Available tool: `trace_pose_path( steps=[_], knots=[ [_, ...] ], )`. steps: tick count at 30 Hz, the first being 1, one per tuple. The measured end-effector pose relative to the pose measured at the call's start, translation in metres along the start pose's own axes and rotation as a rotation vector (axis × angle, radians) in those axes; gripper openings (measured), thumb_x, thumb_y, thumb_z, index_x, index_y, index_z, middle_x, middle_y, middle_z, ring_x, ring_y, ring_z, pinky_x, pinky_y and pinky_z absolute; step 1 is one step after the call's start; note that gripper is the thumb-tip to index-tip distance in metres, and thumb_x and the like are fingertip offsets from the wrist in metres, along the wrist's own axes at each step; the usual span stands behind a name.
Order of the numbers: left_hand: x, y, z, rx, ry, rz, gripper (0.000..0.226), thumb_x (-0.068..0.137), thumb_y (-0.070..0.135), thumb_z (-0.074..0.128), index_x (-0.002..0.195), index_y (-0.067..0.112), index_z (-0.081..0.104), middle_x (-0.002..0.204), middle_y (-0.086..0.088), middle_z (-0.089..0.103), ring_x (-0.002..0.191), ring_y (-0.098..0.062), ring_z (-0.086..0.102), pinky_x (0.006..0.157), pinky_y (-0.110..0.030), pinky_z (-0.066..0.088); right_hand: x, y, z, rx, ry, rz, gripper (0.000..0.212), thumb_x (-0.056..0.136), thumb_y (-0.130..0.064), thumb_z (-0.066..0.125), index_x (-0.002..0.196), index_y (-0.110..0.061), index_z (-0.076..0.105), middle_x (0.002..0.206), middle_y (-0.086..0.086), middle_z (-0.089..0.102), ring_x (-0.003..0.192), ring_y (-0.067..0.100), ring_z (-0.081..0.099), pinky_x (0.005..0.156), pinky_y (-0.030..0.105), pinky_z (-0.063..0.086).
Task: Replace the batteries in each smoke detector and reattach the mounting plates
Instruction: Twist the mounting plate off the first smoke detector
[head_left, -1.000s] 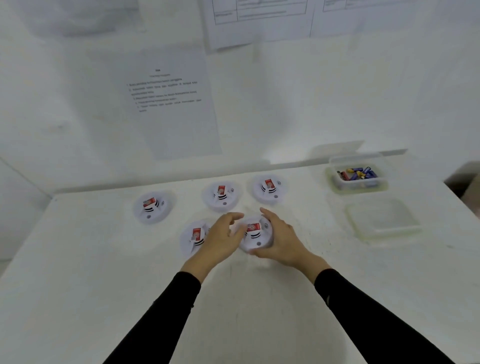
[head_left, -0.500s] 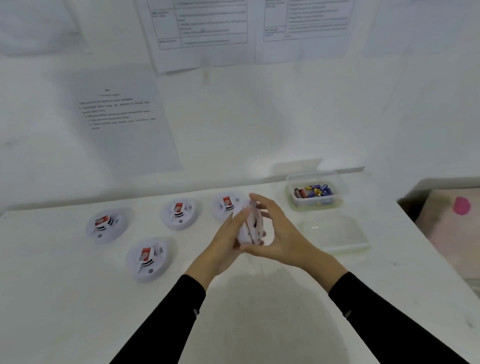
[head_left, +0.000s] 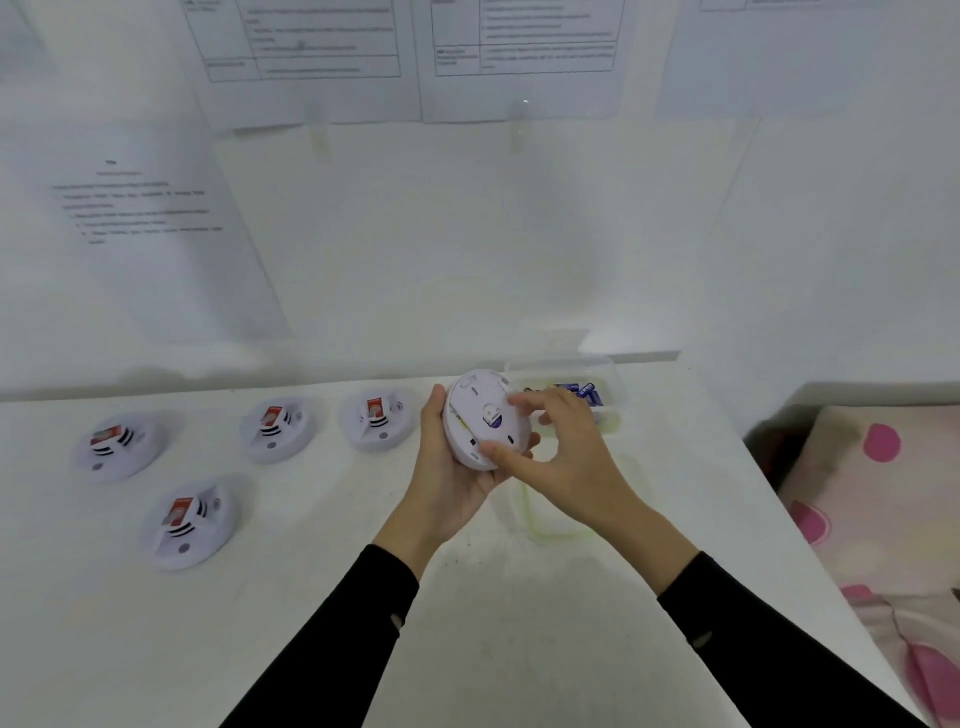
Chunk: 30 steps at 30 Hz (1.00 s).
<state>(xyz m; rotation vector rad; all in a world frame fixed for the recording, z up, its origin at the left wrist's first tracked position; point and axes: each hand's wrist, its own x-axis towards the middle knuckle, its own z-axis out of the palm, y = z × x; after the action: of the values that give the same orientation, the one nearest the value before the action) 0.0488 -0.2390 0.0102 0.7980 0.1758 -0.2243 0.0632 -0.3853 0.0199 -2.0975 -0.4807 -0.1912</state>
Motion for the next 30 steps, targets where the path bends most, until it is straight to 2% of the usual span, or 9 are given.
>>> trace_pose_path(
  steps=[3,6,9,14,19,24,26,28,30],
  knots=[
    [0.004,-0.007,0.008,0.003,0.016,0.017,0.075,0.088,0.066,0.04,0.137,0.011,0.056,0.129,-0.018,0.064,0.112,-0.034,0.062,0.097,-0.042,0.052,0.003,0.005,-0.006,-0.006,-0.006,0.004,0.068,0.065,-0.065,0.068,0.123,-0.032,0.055,0.112,-0.014,0.052,0.105,0.006,0.046,0.089,0.02,0.042],
    [0.005,-0.01,0.016,0.028,0.026,0.017,0.074,0.09,0.064,0.039,0.139,0.011,0.054,0.133,-0.019,0.062,0.116,-0.031,0.063,0.096,-0.041,0.054,0.007,0.005,-0.009,0.008,0.011,0.018,0.071,0.063,-0.064,0.068,0.123,-0.029,0.055,0.11,-0.015,0.049,0.103,0.001,0.046,0.085,0.017,0.043],
    [0.005,-0.009,0.021,0.073,0.041,0.013,0.072,0.094,0.062,0.034,0.14,0.01,0.053,0.13,-0.019,0.064,0.114,-0.027,0.065,0.089,-0.037,0.058,0.009,0.003,-0.009,0.082,0.004,0.043,0.065,0.065,-0.052,0.074,0.122,-0.03,0.054,0.11,-0.019,0.047,0.104,0.001,0.047,0.083,0.026,0.05],
    [0.005,-0.008,0.023,0.119,0.063,0.06,0.067,0.094,0.059,0.033,0.133,0.01,0.057,0.12,-0.014,0.07,0.105,-0.022,0.069,0.079,-0.032,0.059,0.012,-0.003,-0.009,0.161,-0.012,0.077,0.059,0.071,-0.032,0.081,0.123,-0.028,0.052,0.112,-0.016,0.047,0.107,0.004,0.048,0.083,0.023,0.048],
    [0.006,-0.005,0.021,0.106,0.077,0.097,0.069,0.092,0.059,0.034,0.135,0.01,0.056,0.119,-0.014,0.069,0.106,-0.023,0.069,0.077,-0.031,0.059,0.015,-0.009,-0.007,0.18,0.001,0.08,0.059,0.071,-0.032,0.081,0.122,-0.03,0.053,0.113,-0.015,0.05,0.106,0.006,0.049,0.085,0.023,0.048],
    [0.007,-0.006,0.02,0.127,0.075,0.136,0.06,0.098,0.056,0.027,0.126,0.014,0.061,0.111,-0.009,0.073,0.099,-0.019,0.071,0.078,-0.028,0.059,0.017,-0.011,-0.004,0.196,0.013,0.093,0.059,0.069,-0.032,0.082,0.121,-0.03,0.054,0.113,-0.013,0.05,0.105,0.004,0.05,0.078,0.017,0.045],
    [0.008,-0.007,0.02,0.138,0.076,0.135,0.06,0.1,0.055,0.025,0.123,0.015,0.063,0.107,-0.007,0.074,0.097,-0.017,0.072,0.075,-0.027,0.059,0.017,-0.012,-0.002,0.191,0.007,0.093,0.06,0.067,-0.037,0.079,0.12,-0.031,0.052,0.112,-0.017,0.048,0.107,0.005,0.049,0.082,0.021,0.048],
    [0.009,-0.007,0.02,0.132,0.075,0.123,0.061,0.1,0.055,0.024,0.122,0.014,0.063,0.109,-0.007,0.074,0.098,-0.018,0.071,0.076,-0.028,0.059,0.017,-0.012,-0.003,0.167,-0.022,0.068,0.061,0.065,-0.043,0.074,0.12,-0.033,0.051,0.112,-0.02,0.046,0.109,0.005,0.047,0.089,0.032,0.05],
    [0.009,-0.005,0.019,0.103,0.077,0.112,0.064,0.101,0.056,0.024,0.126,0.012,0.062,0.115,-0.01,0.071,0.104,-0.021,0.068,0.079,-0.031,0.059,0.019,-0.01,-0.007,0.122,-0.077,0.029,0.06,0.064,-0.044,0.072,0.12,-0.033,0.051,0.112,-0.017,0.046,0.109,0.002,0.046,0.096,0.043,0.045]
  ],
)
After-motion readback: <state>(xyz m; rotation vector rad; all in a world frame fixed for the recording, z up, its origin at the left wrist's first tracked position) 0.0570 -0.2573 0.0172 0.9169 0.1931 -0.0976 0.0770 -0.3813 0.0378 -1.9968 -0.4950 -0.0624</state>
